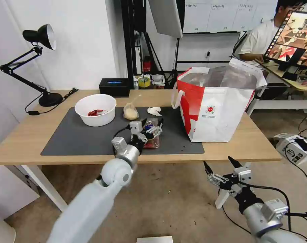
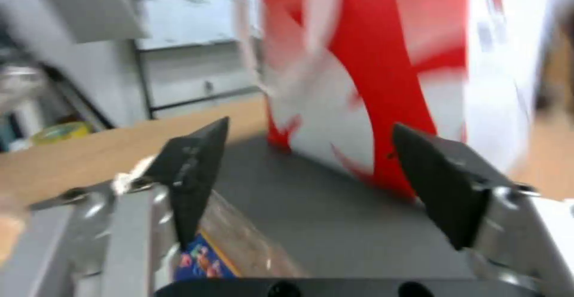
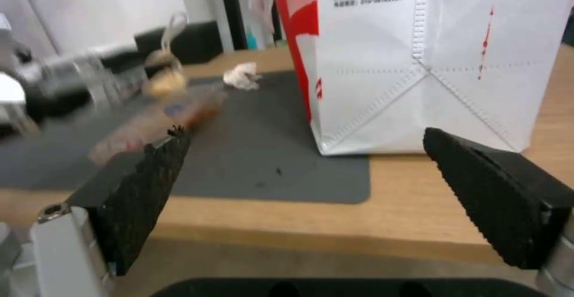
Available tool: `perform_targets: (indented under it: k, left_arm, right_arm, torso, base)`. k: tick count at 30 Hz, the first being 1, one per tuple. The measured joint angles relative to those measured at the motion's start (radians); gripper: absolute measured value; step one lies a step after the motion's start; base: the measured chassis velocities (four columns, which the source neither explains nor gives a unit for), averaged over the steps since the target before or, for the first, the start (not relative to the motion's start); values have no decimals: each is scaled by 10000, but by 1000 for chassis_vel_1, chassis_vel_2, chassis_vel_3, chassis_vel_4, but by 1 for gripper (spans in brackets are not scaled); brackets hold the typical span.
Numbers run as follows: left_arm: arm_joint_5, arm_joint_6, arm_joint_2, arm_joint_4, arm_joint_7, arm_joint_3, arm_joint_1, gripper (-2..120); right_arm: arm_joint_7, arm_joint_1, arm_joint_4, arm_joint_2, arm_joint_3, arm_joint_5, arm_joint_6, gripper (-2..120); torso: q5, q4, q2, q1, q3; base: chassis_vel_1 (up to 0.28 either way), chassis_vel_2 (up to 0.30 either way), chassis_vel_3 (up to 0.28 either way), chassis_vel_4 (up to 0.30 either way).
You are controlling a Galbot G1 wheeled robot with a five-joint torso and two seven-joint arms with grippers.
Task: Pick up the trash from the table and place it into the takeout bag.
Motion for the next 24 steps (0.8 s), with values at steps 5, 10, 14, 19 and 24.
perform_targets:
  k: [5,10,14,19,24]
  left_arm:
    - [441,-63,328,625,967,324,-577,54]
    - [439,-58,240,1477,1576,989,-1435,35]
    - [375,-41,179,1719,1725,1138,-1582,22]
    - [242,-5,152,1883,1780,1186,-1689,3]
    - [-20,36,230,1949,1757,1093,-1697,0]
  right_arm:
    - [170,303,-139,-414,52,813,-41,100]
    - [221,313,-195,-410,167,930,-58,100]
    - [244,479,-299,-380,41,941,-104,100]
    - [257,653,-539,-429,-28,996,-147,100]
    - [236,726,-757,-445,-87,996,-148,100]
  torso:
    - [4,9,0,0,1]
    - [2,-4,0,-1,0]
    - [3,1,0,-1,0]
    - [3,2,0,-2,-1]
    - [2,2,1,-1,-1]
  base:
    - [0,0,0,0]
    - [0,0,0,0]
    - [0,0,0,0]
    - [0,0,0,0]
    - [0,0,0,0]
